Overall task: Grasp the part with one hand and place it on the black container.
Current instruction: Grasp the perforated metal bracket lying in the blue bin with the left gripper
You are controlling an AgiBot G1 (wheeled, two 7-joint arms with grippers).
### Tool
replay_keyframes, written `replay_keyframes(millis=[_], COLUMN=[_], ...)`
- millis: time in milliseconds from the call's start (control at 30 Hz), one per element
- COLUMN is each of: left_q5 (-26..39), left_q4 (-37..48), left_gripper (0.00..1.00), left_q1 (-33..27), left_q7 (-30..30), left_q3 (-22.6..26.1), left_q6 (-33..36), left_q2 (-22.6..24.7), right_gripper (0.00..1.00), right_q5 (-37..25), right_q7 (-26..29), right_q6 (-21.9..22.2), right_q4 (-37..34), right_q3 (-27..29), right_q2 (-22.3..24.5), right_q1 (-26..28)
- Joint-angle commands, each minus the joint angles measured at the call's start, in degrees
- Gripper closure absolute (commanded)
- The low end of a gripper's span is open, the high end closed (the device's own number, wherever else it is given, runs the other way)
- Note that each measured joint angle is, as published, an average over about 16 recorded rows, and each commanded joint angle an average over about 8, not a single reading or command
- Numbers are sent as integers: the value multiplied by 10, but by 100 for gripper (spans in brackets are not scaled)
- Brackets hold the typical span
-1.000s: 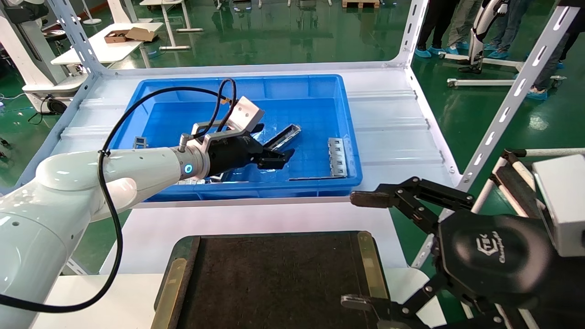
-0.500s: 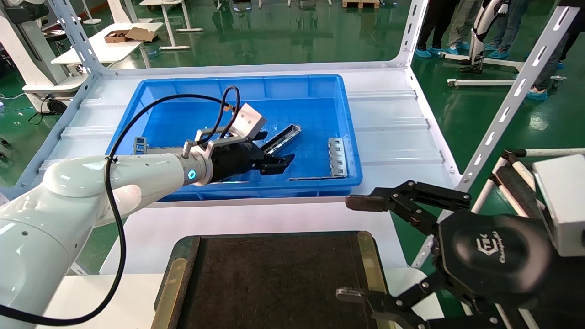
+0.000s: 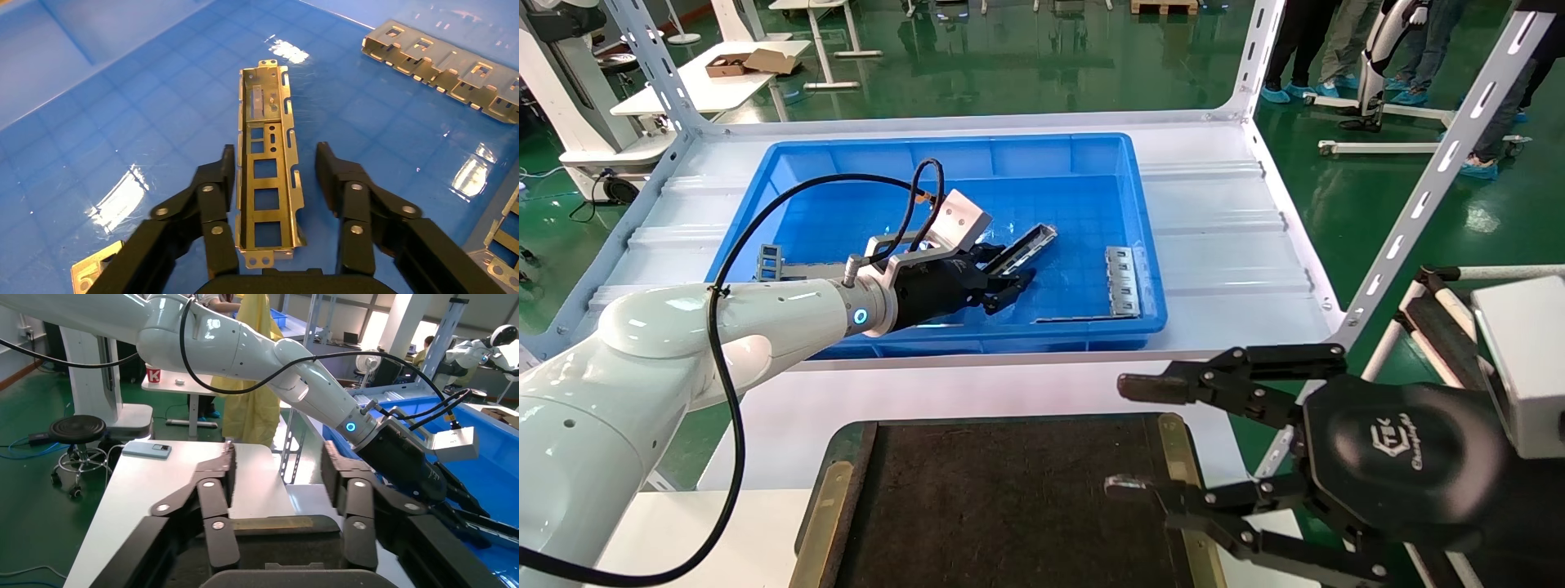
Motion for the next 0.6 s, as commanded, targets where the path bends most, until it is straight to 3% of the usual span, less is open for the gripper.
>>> replay_keyframes(millis=[33, 367, 600], left_q5=[-4, -32, -62], left_q4=[1, 1, -3], left_gripper=[100, 100, 100], left_q1=[1, -9, -29], left_q7=[0, 20, 62], left_q3=[4, 10, -3], left_q6=[-1, 16, 95], left_q2=[0, -5, -24], right_gripper=[100, 100, 100], right_q5=[0, 0, 1], right_q7=[0, 0, 0], right_q6=[0, 0, 0], right_q4=[0, 0, 0], right_q3=[0, 0, -1], right_q2=[0, 0, 0], right_q1=[0, 0, 0])
